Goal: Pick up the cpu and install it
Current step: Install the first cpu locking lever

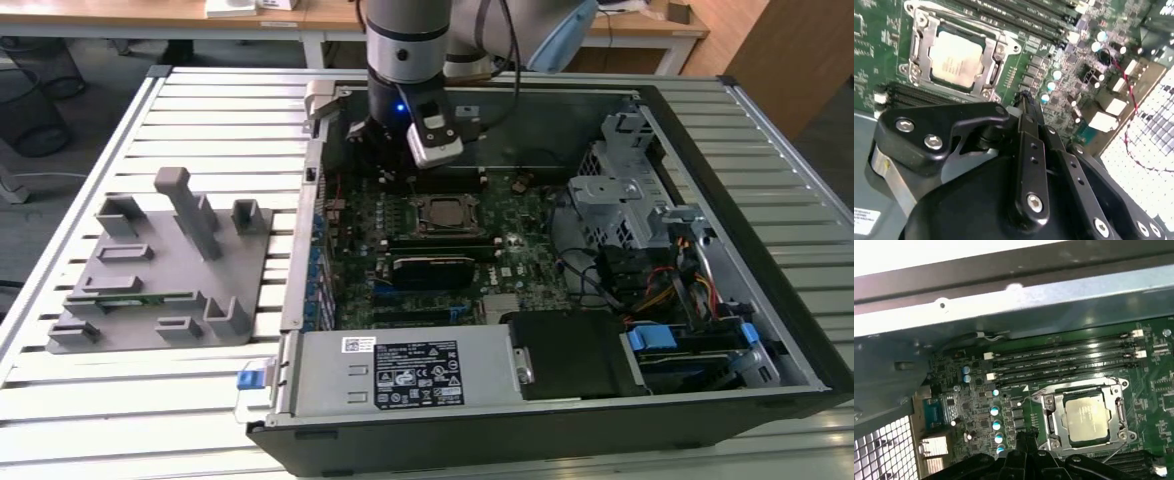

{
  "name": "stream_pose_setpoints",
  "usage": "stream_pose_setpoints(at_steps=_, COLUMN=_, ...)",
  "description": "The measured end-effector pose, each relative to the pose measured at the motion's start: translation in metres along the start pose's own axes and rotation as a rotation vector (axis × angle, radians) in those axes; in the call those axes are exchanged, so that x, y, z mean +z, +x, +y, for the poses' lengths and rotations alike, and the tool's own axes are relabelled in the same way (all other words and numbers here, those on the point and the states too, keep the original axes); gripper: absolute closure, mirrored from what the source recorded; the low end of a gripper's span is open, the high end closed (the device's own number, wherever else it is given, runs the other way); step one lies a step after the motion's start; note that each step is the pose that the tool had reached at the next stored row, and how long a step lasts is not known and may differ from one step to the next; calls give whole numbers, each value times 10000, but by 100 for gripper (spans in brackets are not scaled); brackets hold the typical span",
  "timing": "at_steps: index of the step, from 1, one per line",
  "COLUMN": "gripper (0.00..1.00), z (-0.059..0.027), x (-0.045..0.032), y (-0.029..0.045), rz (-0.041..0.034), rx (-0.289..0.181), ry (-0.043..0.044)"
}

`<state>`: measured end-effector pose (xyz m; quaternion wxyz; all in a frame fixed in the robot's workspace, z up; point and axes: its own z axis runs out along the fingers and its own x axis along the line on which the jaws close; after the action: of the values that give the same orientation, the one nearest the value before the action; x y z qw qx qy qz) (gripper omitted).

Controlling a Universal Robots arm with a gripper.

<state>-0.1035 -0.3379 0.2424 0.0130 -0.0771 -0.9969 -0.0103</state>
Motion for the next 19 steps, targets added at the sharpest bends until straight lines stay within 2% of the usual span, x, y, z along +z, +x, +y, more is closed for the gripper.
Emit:
stream_pose_setpoints(at_steps=3, gripper=89, z=13, x=0, y=3, rz=5, rx=-258, ry=6)
stream_pose_setpoints(at_steps=6, gripper=89, z=74, x=-14, y=15, rz=-49, rx=-265, ry=-2)
stream_pose_setpoints(at_steps=11, gripper=89, z=109, x=-21, y=41, rz=-63, rx=-287, ry=-5)
stream_pose_setpoints(at_steps=15, gripper=89, z=105, x=-29, y=112, rz=-146, rx=-293, ry=-17)
stream_pose_setpoints(at_steps=17, gripper=89, z=102, x=-56, y=156, rz=-176, rx=-292, ry=-20)
stream_pose_setpoints(at_steps=19, gripper=89, z=100, x=-59, y=168, rz=-188, rx=-292, ry=-33)
